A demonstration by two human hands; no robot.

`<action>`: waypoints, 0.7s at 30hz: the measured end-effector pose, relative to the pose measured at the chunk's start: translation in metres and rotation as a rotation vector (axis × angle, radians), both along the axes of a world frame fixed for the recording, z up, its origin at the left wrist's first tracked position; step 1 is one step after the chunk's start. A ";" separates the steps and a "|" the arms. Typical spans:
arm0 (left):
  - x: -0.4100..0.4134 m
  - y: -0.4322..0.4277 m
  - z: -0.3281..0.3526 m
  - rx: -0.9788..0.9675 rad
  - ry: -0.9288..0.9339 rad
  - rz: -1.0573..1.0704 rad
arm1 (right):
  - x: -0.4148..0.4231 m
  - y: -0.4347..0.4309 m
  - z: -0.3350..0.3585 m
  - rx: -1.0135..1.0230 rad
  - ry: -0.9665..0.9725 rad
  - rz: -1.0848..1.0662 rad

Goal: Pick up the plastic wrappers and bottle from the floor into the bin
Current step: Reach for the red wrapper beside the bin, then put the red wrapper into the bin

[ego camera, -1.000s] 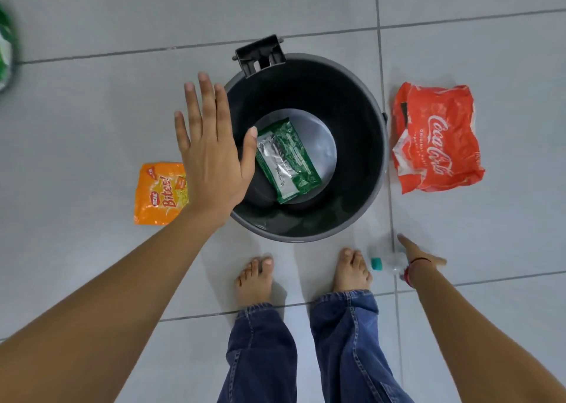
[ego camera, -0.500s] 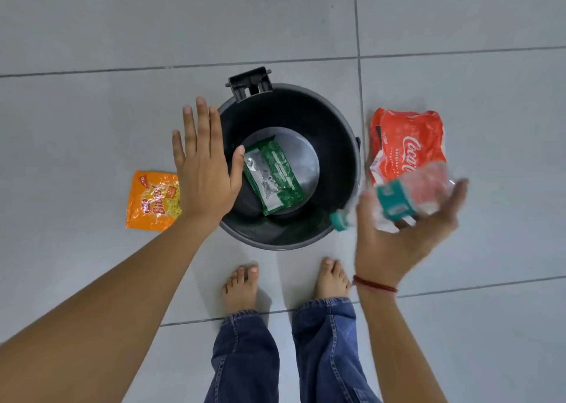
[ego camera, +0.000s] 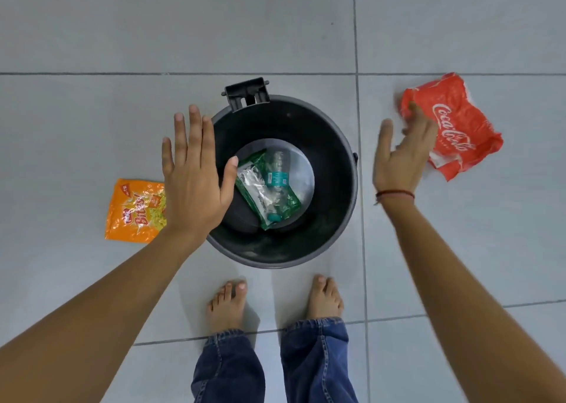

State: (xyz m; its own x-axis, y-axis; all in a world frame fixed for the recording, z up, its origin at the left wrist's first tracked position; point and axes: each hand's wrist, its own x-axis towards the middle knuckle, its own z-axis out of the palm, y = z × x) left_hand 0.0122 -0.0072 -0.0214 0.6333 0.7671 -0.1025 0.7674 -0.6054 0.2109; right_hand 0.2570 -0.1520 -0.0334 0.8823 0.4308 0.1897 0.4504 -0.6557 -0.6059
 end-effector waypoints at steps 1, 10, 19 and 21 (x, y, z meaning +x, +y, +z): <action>0.000 0.000 0.000 -0.003 -0.004 0.003 | 0.022 -0.011 -0.015 -0.150 0.038 -0.013; -0.002 -0.001 -0.009 0.069 -0.084 0.006 | 0.182 -0.062 -0.110 -0.856 0.519 -0.016; 0.000 -0.001 -0.004 0.059 -0.037 0.003 | 0.062 -0.061 -0.122 -0.752 0.287 -0.006; -0.001 -0.001 -0.003 0.055 -0.015 -0.003 | 0.043 -0.049 -0.095 -0.587 0.309 -0.069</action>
